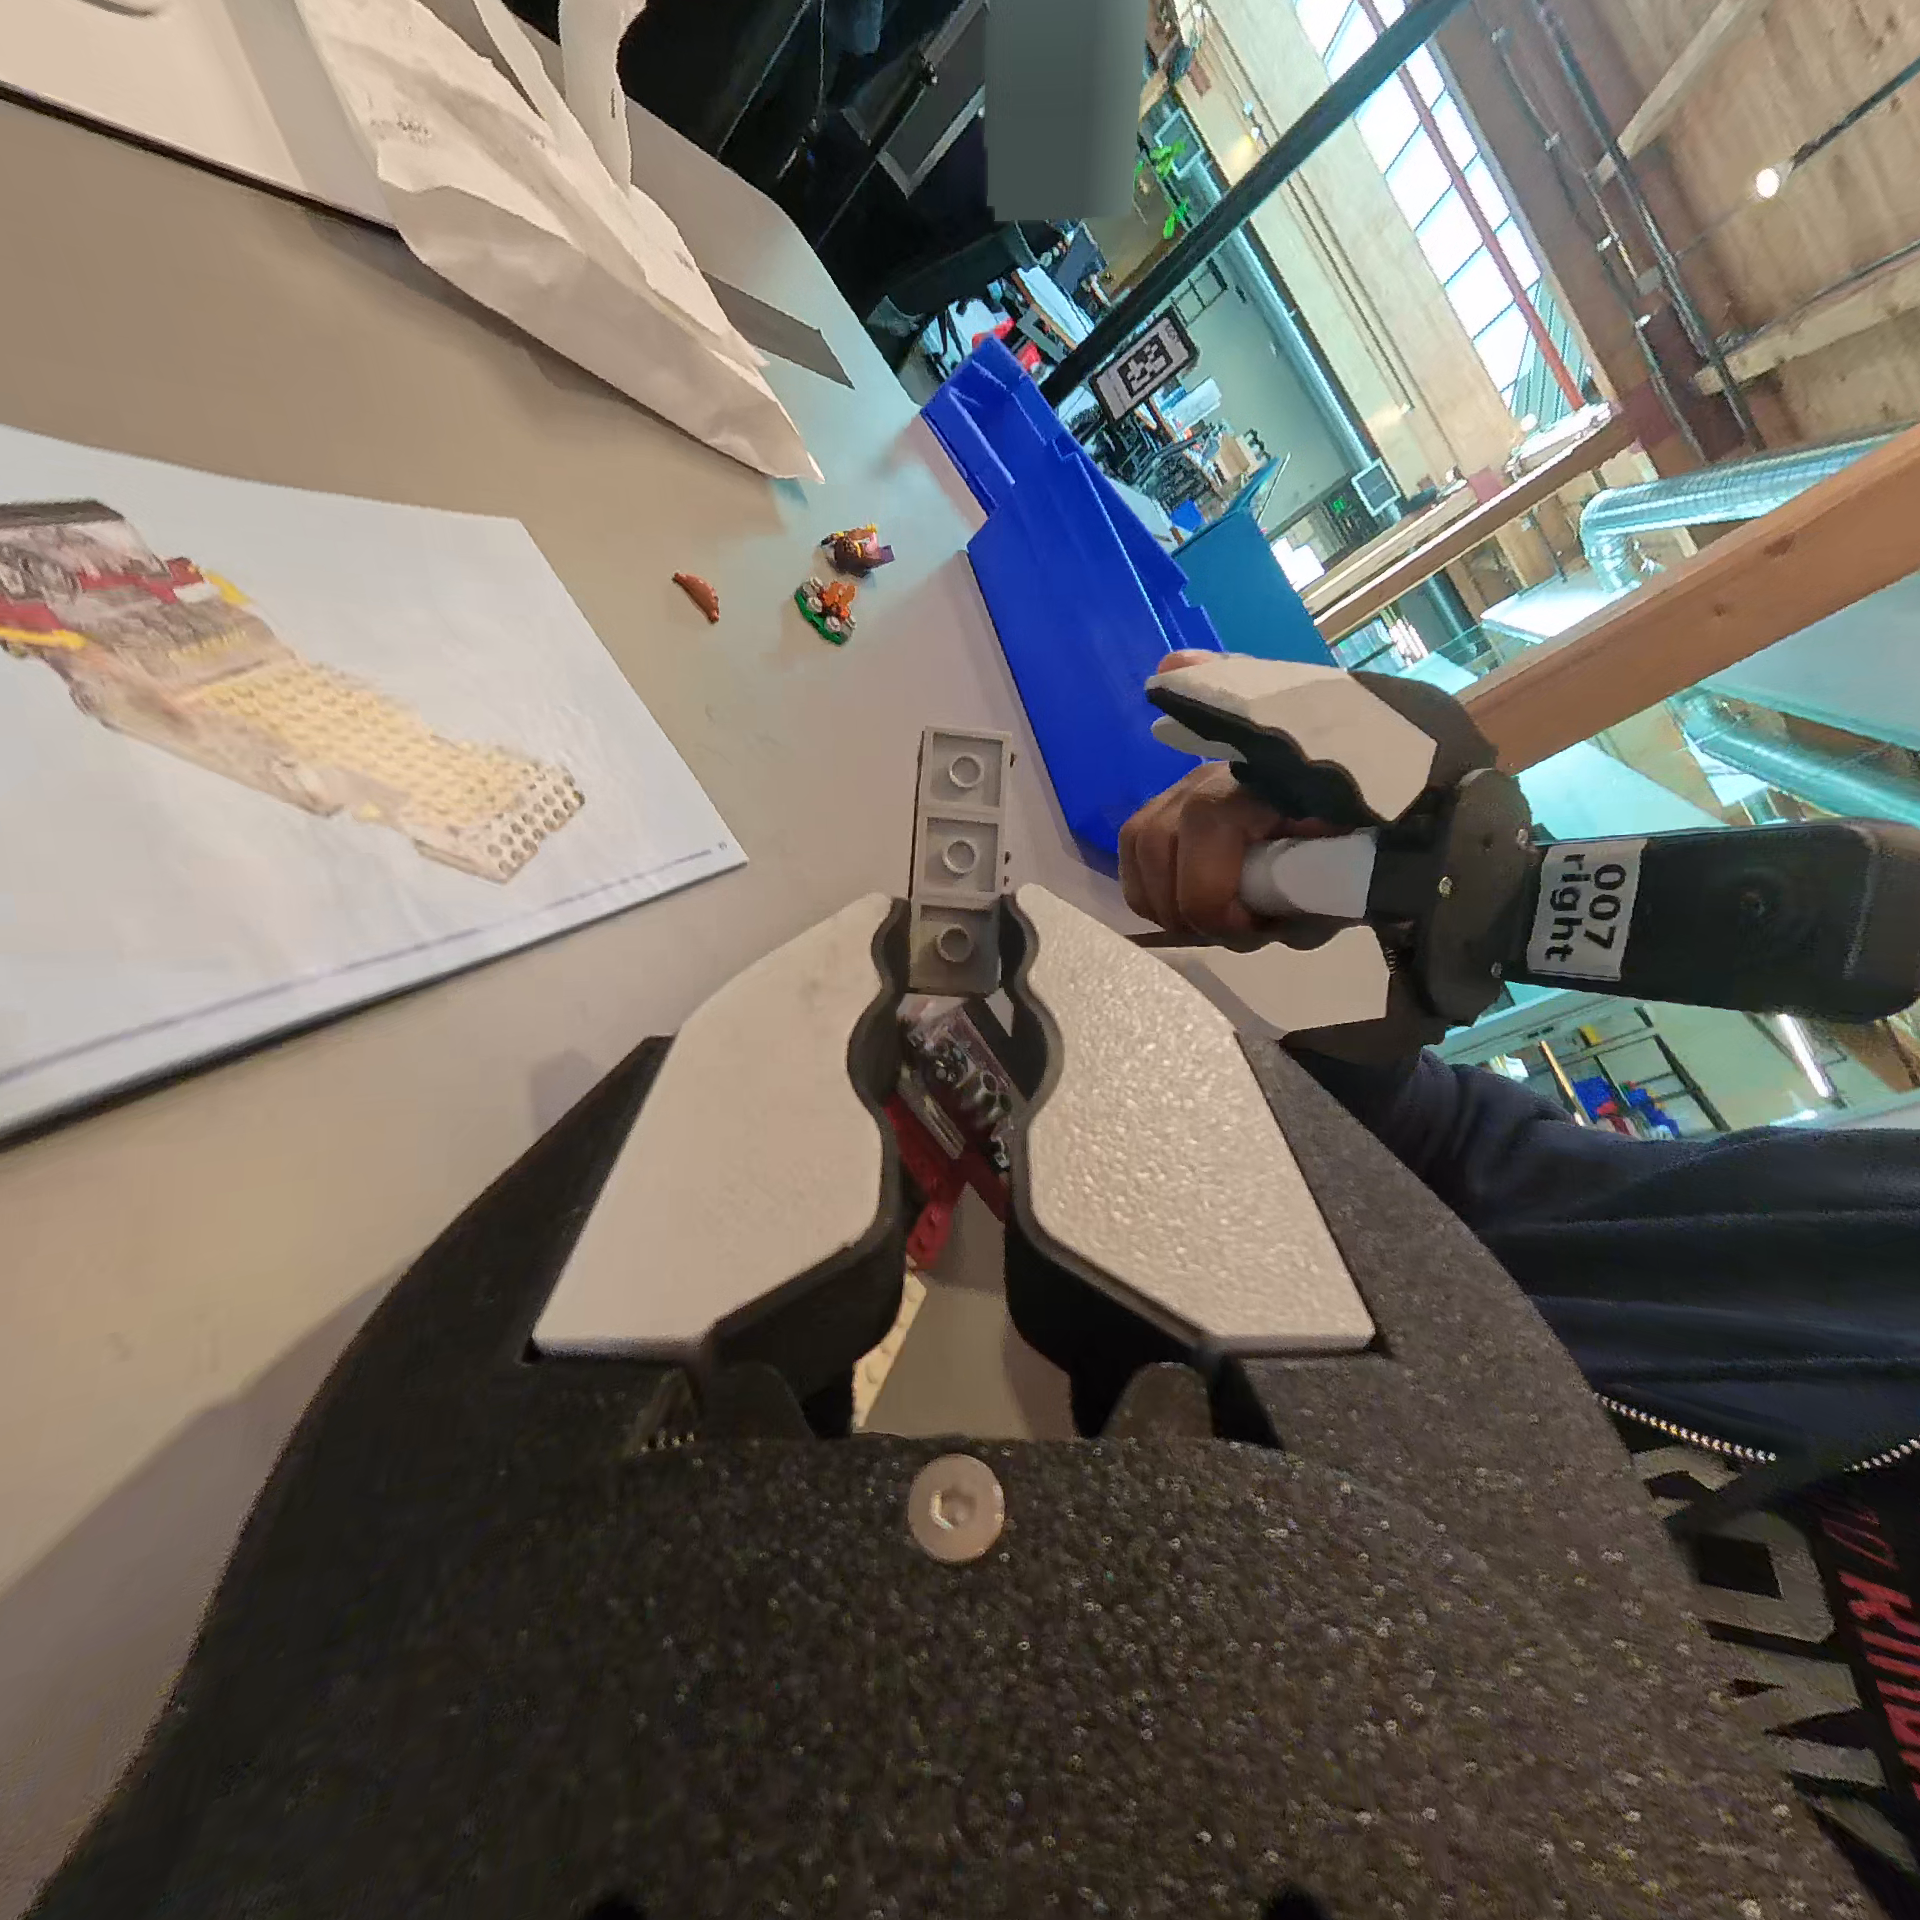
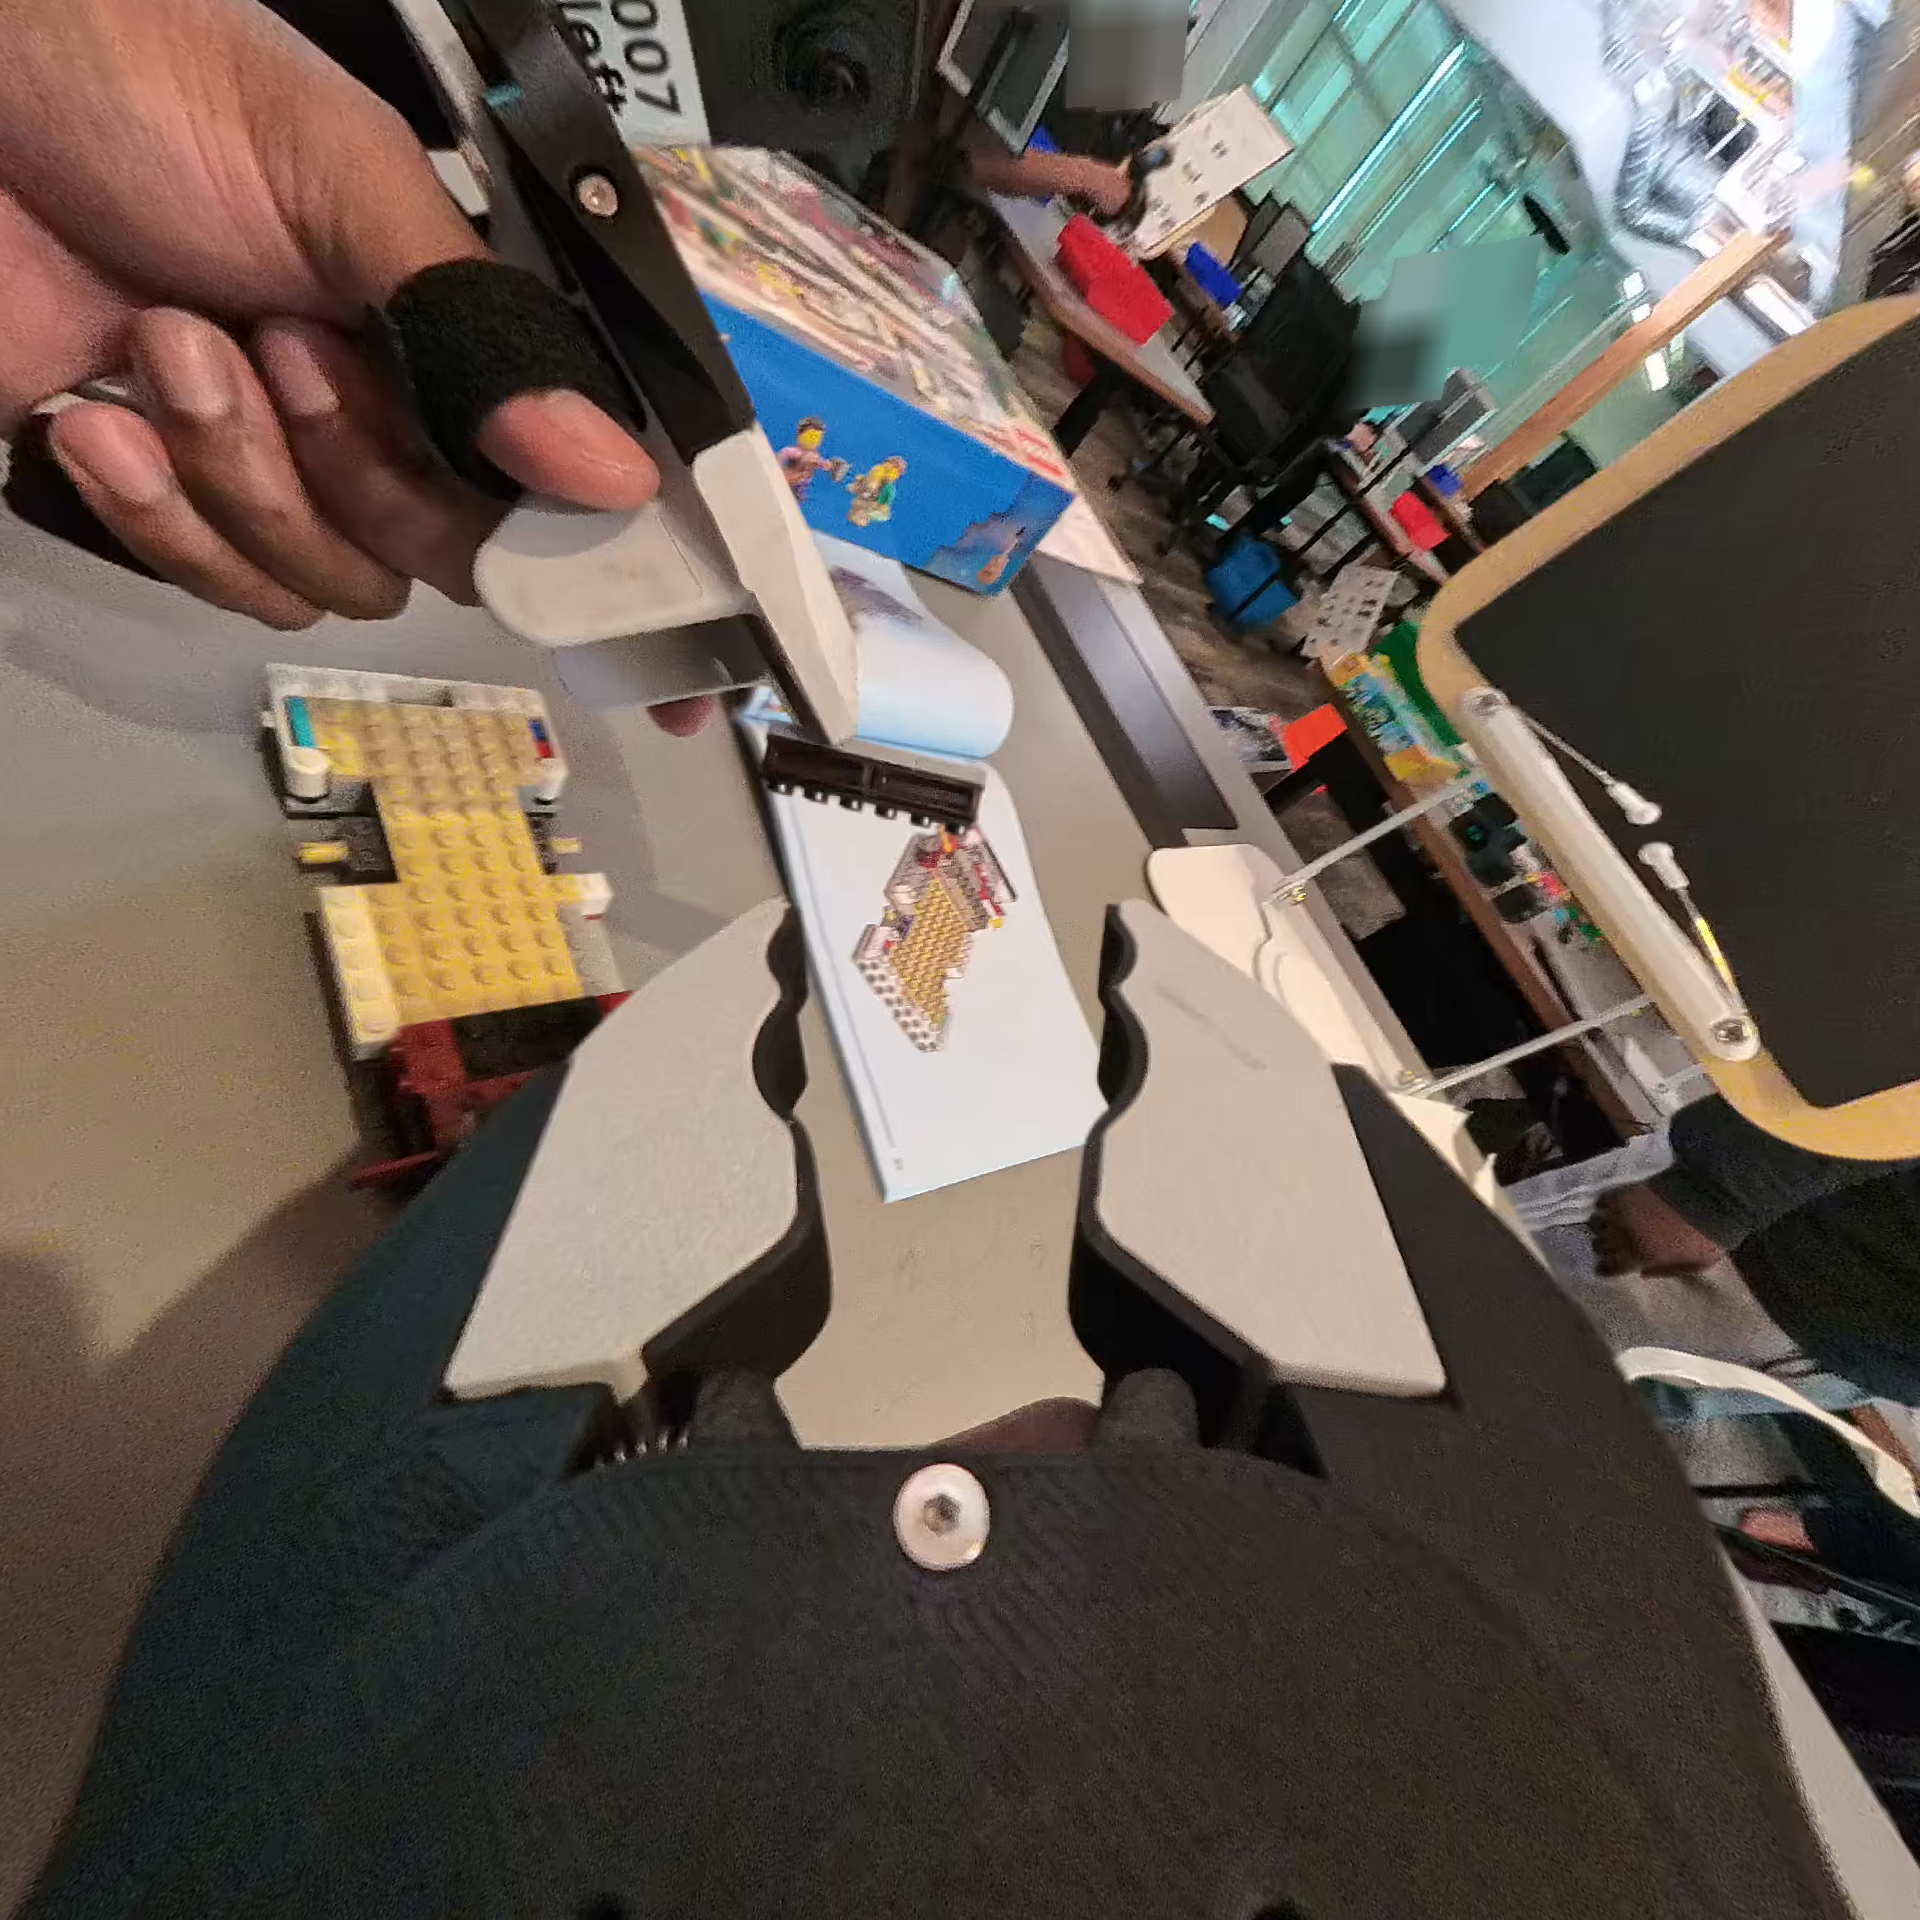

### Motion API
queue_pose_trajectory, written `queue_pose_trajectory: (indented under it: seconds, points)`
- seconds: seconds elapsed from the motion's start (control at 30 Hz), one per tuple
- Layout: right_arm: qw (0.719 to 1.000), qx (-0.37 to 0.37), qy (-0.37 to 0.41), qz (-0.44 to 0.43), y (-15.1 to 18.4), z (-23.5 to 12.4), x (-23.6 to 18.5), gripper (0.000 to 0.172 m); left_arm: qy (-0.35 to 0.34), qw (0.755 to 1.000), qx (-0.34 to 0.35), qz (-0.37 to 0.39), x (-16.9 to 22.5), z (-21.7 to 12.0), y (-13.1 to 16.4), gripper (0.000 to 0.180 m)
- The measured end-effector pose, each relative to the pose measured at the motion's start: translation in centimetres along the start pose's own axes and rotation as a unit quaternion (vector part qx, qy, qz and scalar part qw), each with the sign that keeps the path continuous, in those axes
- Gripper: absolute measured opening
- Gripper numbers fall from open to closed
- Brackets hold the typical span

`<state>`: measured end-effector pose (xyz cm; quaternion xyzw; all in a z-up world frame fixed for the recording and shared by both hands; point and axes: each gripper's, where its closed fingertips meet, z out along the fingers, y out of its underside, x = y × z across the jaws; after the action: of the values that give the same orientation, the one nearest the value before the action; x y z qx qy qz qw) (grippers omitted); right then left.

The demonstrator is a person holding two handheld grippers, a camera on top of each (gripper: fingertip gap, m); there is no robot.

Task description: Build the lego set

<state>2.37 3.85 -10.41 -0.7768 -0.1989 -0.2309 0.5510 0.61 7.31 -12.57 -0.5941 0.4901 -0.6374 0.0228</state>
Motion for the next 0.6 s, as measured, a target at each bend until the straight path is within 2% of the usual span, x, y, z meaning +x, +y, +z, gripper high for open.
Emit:
queue_pose_trajectory:
  seconds: [0.17, 0.37, 0.6]
  points:
    - [0.999, 0.01, 0.035, -0.003, 1.5, 0.3, 0.8, 0.053, 0.028, 1.0, -0.013, -0.001, -0.5, 0.9, -0.6, 0.016]
    - [1.0, 0.006, 0.022, -0.011, 2.3, 0.8, 0.5, 0.053, 0.045, 0.999, -0.029, -0.011, -0.6, 1.0, 0.8, 0.016]
    - [1.0, -0.003, 0.009, -0.006, 3.1, 1.0, 0.3, 0.053, 0.037, 0.999, -0.03, -0.007, -0.9, 0.9, 0.9, 0.016]
